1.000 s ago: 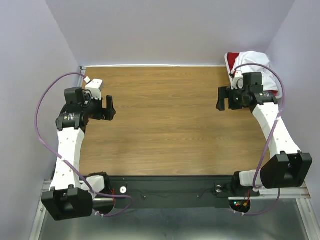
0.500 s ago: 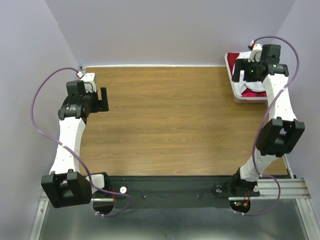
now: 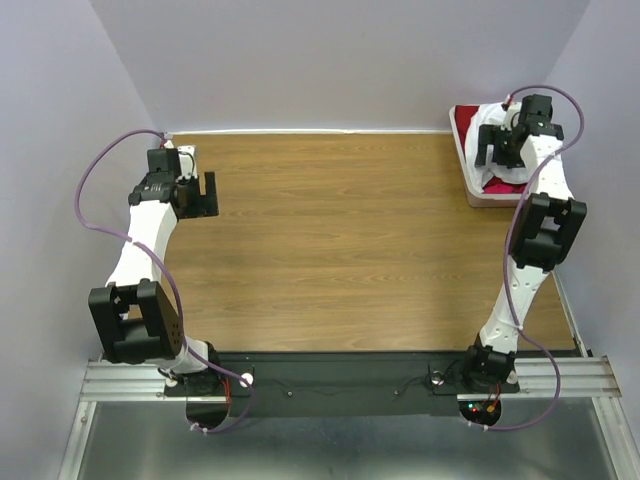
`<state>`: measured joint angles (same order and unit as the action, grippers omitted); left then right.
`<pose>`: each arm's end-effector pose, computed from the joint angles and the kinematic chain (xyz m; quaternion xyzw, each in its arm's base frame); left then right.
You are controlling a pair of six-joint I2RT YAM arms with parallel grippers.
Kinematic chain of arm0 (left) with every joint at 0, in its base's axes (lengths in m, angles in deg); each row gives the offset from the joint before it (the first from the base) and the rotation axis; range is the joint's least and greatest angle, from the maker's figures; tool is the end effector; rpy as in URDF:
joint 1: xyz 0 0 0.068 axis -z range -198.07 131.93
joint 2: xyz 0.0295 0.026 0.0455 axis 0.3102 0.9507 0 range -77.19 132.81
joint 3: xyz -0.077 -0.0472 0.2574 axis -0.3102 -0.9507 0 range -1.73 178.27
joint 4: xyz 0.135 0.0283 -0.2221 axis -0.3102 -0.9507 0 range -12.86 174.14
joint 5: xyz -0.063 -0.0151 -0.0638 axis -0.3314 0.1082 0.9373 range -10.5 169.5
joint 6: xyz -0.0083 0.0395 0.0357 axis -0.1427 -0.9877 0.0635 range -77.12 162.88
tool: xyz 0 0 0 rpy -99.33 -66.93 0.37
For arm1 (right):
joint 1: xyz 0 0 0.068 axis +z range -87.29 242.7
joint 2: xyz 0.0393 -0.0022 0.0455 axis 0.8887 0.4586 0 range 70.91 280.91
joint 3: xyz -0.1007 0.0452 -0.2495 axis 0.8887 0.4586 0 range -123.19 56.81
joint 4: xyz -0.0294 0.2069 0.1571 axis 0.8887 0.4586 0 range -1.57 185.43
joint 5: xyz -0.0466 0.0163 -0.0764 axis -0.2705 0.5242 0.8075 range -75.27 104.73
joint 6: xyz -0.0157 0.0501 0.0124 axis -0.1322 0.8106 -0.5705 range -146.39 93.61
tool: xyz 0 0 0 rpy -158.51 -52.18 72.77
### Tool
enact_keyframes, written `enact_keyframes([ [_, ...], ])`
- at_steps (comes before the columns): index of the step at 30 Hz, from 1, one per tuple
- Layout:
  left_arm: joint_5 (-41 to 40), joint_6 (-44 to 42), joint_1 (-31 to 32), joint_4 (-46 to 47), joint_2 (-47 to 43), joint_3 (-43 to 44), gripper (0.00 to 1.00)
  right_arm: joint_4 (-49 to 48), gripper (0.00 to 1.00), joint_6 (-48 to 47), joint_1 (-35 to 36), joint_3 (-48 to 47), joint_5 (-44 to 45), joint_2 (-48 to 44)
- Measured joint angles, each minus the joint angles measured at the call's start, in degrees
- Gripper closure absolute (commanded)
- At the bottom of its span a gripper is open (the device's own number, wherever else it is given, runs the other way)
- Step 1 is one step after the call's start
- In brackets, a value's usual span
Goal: Fold and stack the t-shirts
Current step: Grab the tshirt from the pile, then move the tshirt to the center of the board
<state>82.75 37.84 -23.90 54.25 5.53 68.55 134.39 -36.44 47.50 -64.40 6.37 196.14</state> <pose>0.3182 0.0305 0.3075 0.0052 0.9144 0.0125 0.4046 0.4753 -0.1239 0.2882 0.0173 0.9373 -0.0077 0.3480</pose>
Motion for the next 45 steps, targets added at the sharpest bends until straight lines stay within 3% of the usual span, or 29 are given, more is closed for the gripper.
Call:
enact_keyframes([
  [4,1.70,-0.63,0.00,0.44,-0.20,0.02,0.02,-0.11,0.18,0.42,0.28,-1.05,0.68,3.63],
  [10,3.78,-1.33,0.00,0.52,-0.22,0.26,0.02,-0.09,0.61,1.40,0.28,-1.70,2.19,4.31],
  [13,4.44,-1.51,0.00,0.61,-0.33,0.26,0.02,-0.15,0.76,1.60,0.28,-2.54,2.43,4.20],
  [16,5.31,-1.51,0.00,0.68,-0.37,0.37,0.02,-0.11,0.81,1.81,0.28,-3.56,2.67,4.11],
  [19,5.90,-1.53,0.00,0.85,-0.39,0.74,0.02,-0.15,0.98,1.73,0.28,-4.37,2.86,3.45],
  [30,8.39,-1.62,-0.02,0.76,-2.47,2.10,0.05,-0.13,1.00,2.16,0.28,-8.63,-0.85,-5.25],
  [38,16.87,-1.99,-1.05,-0.07,-2.69,9.92,0.05,-0.11,0.99,4.50,0.28,-8.61,-21.14,-17.51],
  [45,22.01,-2.03,-1.81,-1.33,-3.19,15.41,0.05,-0.72,0.99,9.73,3.39,-9.01,-39.10,-22.77],
])
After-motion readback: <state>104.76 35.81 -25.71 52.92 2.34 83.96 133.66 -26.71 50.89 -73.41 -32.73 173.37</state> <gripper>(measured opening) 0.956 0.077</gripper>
